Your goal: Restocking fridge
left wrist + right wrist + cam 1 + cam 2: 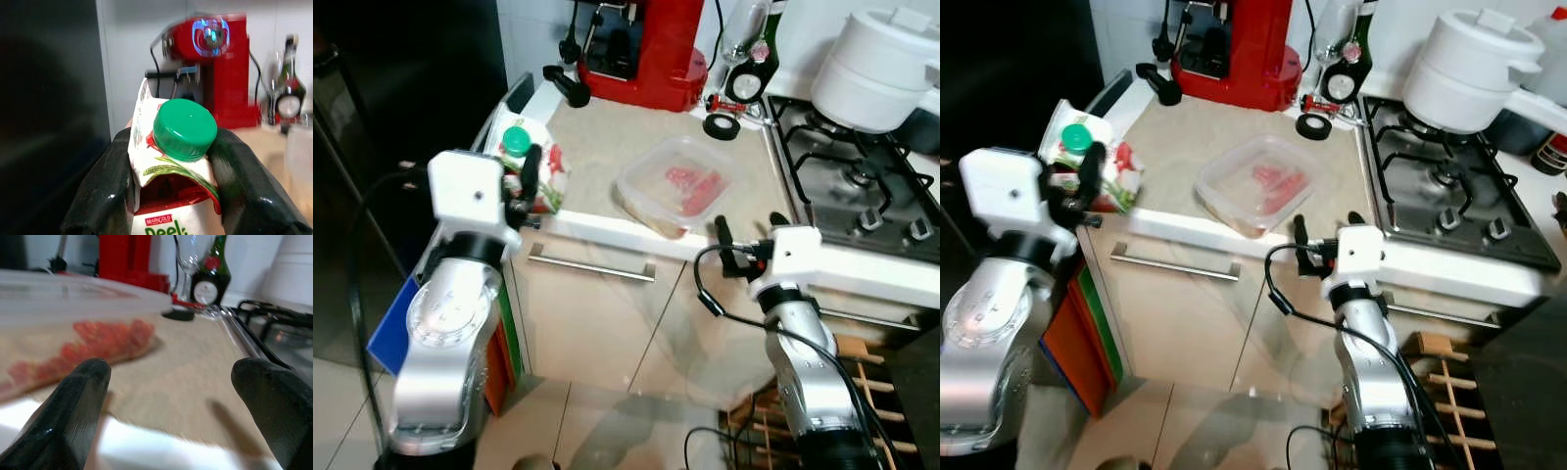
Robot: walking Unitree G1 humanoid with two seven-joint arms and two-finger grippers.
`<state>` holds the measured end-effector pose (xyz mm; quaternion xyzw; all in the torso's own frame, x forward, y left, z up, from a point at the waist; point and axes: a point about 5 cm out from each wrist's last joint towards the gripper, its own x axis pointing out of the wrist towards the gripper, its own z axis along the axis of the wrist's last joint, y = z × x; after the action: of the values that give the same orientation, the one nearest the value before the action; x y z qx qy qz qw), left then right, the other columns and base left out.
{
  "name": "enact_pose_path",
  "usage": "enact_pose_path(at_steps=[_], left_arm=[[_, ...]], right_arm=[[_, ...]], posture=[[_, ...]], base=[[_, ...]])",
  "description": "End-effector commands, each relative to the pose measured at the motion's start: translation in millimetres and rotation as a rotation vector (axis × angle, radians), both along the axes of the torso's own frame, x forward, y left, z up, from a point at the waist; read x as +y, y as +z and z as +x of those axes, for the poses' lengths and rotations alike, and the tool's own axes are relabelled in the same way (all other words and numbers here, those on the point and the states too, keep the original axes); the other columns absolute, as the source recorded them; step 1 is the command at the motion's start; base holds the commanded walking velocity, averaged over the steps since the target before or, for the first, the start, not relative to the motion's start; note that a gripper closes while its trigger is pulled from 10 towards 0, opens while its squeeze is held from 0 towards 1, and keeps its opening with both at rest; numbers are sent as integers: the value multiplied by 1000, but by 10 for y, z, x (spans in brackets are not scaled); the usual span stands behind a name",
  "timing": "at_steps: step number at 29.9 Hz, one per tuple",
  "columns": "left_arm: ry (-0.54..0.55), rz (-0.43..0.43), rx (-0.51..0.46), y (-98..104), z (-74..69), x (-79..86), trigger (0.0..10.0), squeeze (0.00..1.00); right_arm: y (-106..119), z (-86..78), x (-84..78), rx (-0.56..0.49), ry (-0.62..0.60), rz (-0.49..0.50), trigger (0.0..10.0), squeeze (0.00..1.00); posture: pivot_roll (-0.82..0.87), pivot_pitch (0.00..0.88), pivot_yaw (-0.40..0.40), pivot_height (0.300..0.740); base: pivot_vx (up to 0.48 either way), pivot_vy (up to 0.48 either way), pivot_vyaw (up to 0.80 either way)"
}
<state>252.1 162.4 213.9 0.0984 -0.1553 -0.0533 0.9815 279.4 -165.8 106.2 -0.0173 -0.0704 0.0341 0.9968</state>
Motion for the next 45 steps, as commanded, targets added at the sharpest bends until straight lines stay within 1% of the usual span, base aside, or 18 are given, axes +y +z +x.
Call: enact_pose_path(at_steps=[1, 3, 6, 7, 11, 15, 16, 17, 19, 24, 25, 26, 28, 30, 32, 35, 36, 45], left_arm=[[-85, 36, 5, -8, -1, -140, 0, 0], [-125, 53, 51, -95, 41, -207, 0, 0], [-143, 32, 108, -212, 135, -250, 0, 0], [-145, 34, 118, -247, 166, -256, 10000, 0], [-161, 23, 131, -291, 238, -268, 10000, 0], [-178, 45, 121, -336, 332, -348, 10000, 0], [-183, 33, 113, -329, 370, -385, 10000, 0], [-183, 33, 113, -329, 370, -385, 10000, 0], [-212, 32, 95, -293, 413, -440, 10000, 0], [-222, 47, 78, -239, 500, -401, 10000, 0], [-213, 70, 75, -227, 524, -388, 10000, 0], [-213, 70, 75, -227, 524, -388, 10000, 0], [-187, 104, 74, -236, 578, -365, 10000, 0], [-175, 86, 76, -248, 587, -355, 10000, 0], [-162, 58, 89, -274, 585, -350, 10000, 0], [-118, -38, 130, -394, 585, -347, 10000, 0], [-109, -45, 131, -408, 586, -348, 10000, 0], [-119, -16, 116, -370, 607, -372, 10000, 0]], right_arm=[[80, -27, -70, -30, -20, 7, 10000, 35], [66, -88, -89, -23, -24, -3, 10000, 35], [-32, -140, -161, 18, -70, -6, 10000, 35], [-44, -144, -175, 23, -83, -3, 10000, 35], [-12, -122, -169, 5, -88, -20, 10000, 31], [20, -76, -189, -16, -111, -48, 10000, 35], [31, -69, -201, -26, -124, -58, 10000, 35], [31, -69, -201, -26, -124, -58, 10000, 35], [28, -73, -230, -35, -168, -49, 10000, 31], [-7, -101, -274, -37, -239, -16, 10000, 35], [-17, -101, -292, -34, -253, -7, 10000, 35], [-17, -101, -292, -34, -253, -7, 10000, 35], [-39, -90, -308, -30, -267, 4, 10000, 35], [-43, -84, -289, -32, -262, 5, 10000, 39], [-34, -69, -264, -35, -252, 6, 10000, 39], [-10, -16, -206, -41, -194, -15, 10000, 39], [-8, -9, -204, -41, -187, -17, 10000, 39], [-9, 35, -192, -35, -174, -14, 10000, 35]], posture=[[130, 0, -107, 740], [118, 0, -101, 740], [98, 0, -87, 740], [84, 0, -77, 740], [57, 0, -67, 740], [19, 0, -48, 740], [-2, 0, -35, 740], [-2, 0, -35, 740], [-23, 0, -7, 740], [-50, 0, 43, 740], [-50, 0, 56, 740], [-50, 0, 56, 740], [-48, 0, 58, 740], [-43, 0, 56, 740], [-37, 0, 48, 740], [-7, 0, -6, 740], [-5, 0, -12, 740], [0, 0, -17, 740]], base=[[0, 0, 0], [0, 0, 0], [0, 0, 0], [0, 0, 0], [0, 0, 0], [0, 0, 0], [0, 0, 0], [0, 0, 0], [0, 0, 0], [0, 0, 0], [0, 0, 0], [0, 0, 0], [0, 0, 0], [0, 0, 0], [0, 0, 0], [0, 0, 0], [0, 0, 0], [0, 0, 0]])
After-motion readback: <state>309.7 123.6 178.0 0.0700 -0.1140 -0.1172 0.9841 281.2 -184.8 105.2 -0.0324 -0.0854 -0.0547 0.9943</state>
